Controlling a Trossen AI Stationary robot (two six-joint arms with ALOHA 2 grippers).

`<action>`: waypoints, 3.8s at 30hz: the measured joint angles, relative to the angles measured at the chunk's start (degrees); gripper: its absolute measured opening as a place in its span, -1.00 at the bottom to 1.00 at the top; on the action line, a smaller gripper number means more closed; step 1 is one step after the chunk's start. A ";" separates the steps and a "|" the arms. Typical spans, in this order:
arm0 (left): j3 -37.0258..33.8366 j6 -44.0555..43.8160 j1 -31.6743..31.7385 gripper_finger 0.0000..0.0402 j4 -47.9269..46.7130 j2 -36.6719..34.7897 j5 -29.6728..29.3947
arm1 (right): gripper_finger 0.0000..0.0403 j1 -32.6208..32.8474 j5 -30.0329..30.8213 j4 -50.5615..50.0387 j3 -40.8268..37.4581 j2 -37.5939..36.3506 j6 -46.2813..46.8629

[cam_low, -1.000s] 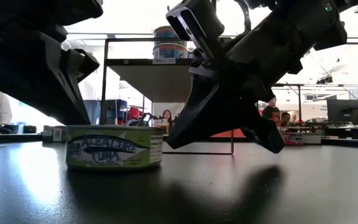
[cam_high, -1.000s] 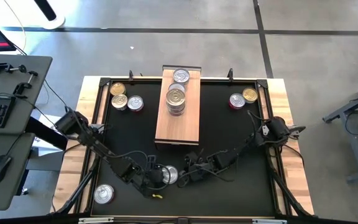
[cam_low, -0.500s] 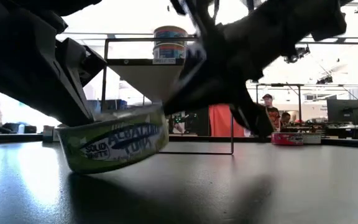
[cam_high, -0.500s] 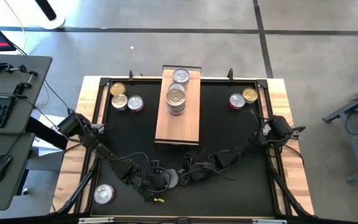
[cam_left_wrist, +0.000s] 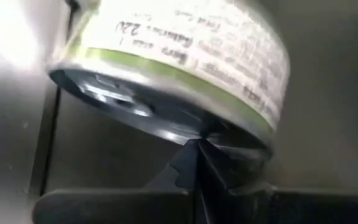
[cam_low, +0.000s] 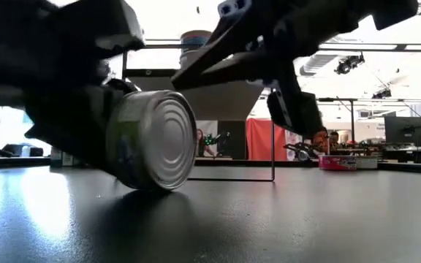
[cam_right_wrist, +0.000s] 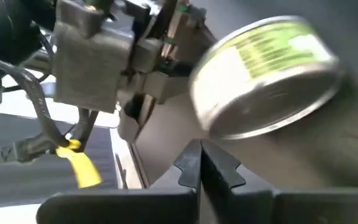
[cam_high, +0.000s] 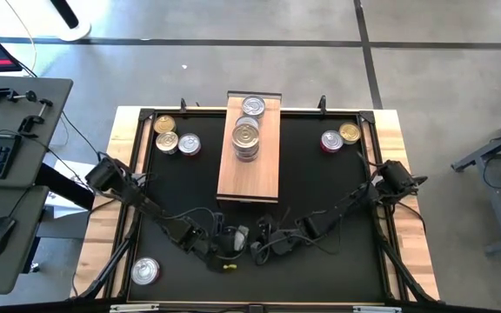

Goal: Stack canned seafood by type on shelf
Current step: Stack the green tuna can on top of the green tuna can on the shelf

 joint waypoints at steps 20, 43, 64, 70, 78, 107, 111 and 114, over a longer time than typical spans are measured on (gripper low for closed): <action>0.13 -10.34 -2.36 -1.00 -10.92 -2.81 -2.76 | -1.00 1.09 8.52 -16.44 4.41 -6.47 -16.34; 0.15 -3.60 5.75 -1.00 1.57 -2.77 -3.45 | -1.00 -2.00 16.46 -33.60 13.51 4.49 -11.62; 3.55 -0.25 2.22 -1.00 4.68 -8.95 -5.33 | -1.00 5.39 14.94 -34.53 13.46 0.16 -14.14; 4.41 9.06 2.83 -1.00 1.71 -17.52 -11.27 | -1.00 7.14 18.51 -36.38 13.49 -2.82 -14.58; 4.47 11.69 9.29 -1.00 -1.94 -12.76 -3.47 | -1.00 6.85 20.04 -36.27 13.49 -2.82 -15.01; 5.30 5.21 -1.76 -1.00 -22.29 -21.92 -16.84 | -0.52 -1.15 11.26 -34.51 13.49 -6.03 -36.09; 4.78 -3.93 -3.48 -1.00 -31.18 -26.80 -16.74 | -0.04 -3.22 7.20 -33.25 13.52 -5.35 -38.70; 4.78 -8.43 -4.50 -1.00 -36.36 -28.85 -16.65 | 0.30 -2.96 4.62 -32.43 13.42 -5.03 -43.32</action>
